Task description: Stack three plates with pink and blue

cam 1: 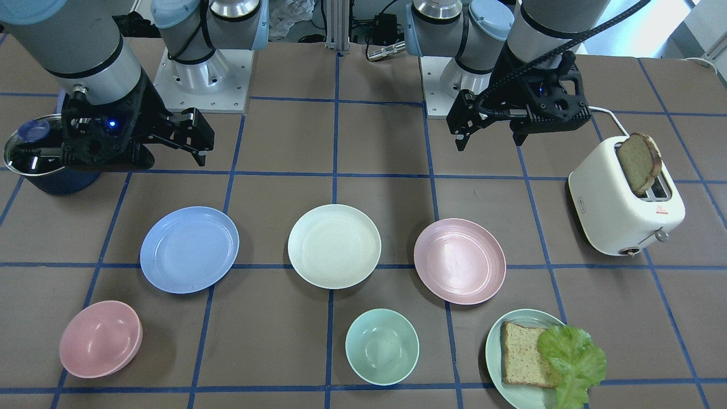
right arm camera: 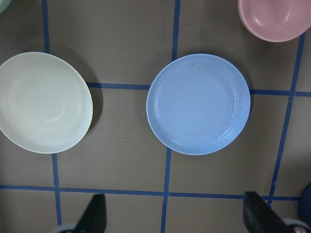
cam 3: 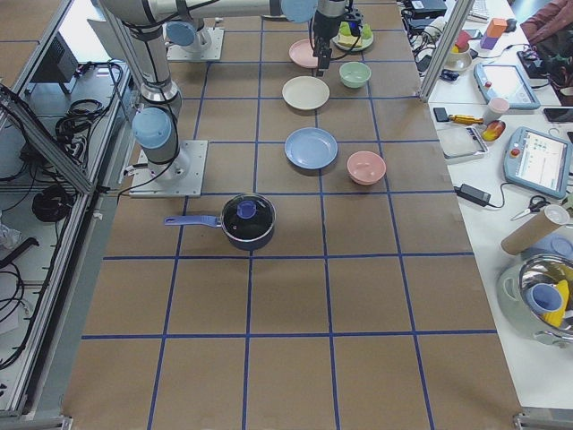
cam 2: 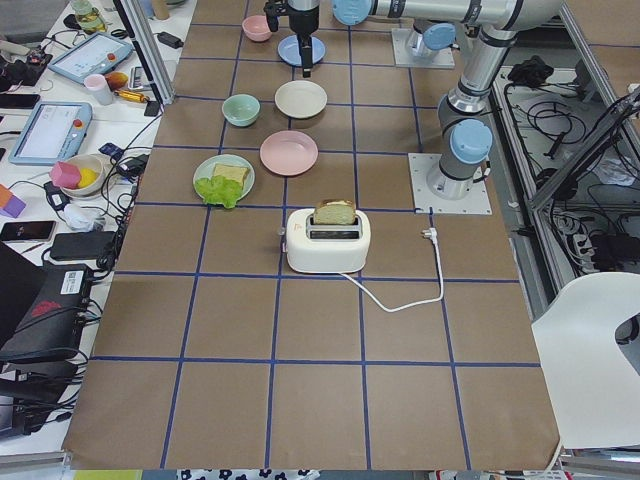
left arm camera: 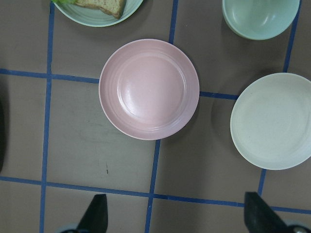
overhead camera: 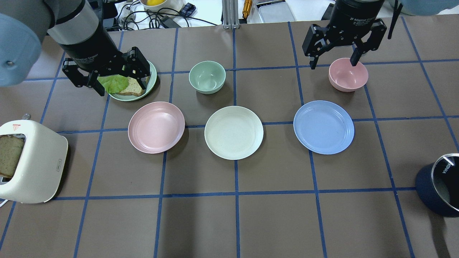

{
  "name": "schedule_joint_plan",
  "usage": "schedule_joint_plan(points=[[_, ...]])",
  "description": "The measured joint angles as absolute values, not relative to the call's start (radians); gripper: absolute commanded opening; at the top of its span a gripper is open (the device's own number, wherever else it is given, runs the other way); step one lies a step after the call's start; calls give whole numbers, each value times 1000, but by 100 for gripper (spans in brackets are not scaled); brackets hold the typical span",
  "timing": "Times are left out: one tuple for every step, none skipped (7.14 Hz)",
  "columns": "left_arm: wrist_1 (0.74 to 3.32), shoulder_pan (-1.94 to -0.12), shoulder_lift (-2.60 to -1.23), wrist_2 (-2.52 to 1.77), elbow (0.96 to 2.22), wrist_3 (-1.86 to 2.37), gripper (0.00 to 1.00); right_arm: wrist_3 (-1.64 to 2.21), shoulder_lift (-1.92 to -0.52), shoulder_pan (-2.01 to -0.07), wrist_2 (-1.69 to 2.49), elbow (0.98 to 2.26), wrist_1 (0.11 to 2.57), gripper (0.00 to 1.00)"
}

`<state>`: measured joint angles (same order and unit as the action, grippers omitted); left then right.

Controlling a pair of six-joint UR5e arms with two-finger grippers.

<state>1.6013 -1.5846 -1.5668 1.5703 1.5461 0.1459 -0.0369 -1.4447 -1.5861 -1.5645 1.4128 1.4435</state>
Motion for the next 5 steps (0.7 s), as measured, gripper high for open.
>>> schedule_joint_plan(points=[[1601,-1585,-1565,1571,1547,145,100,-37,-1452,-1586,-1564,1426,1448,100],[1601,-1585,-1562,1570,1548,145,100,-37,-1454,-1586,-1563,1434,1455,100],[1601,-1585,-1559,1569,1550,144,100,-37,-1455,-1586,-1562,1437,1467,100],[1601,-1585,-1558,1568,1550,143,100,-37,-1455,-1586,-1562,1438,1476,100],[1601,-1585,-1558,1567,1551,143,100,-37,-1456,-1586,-1561,1439,1480,100]])
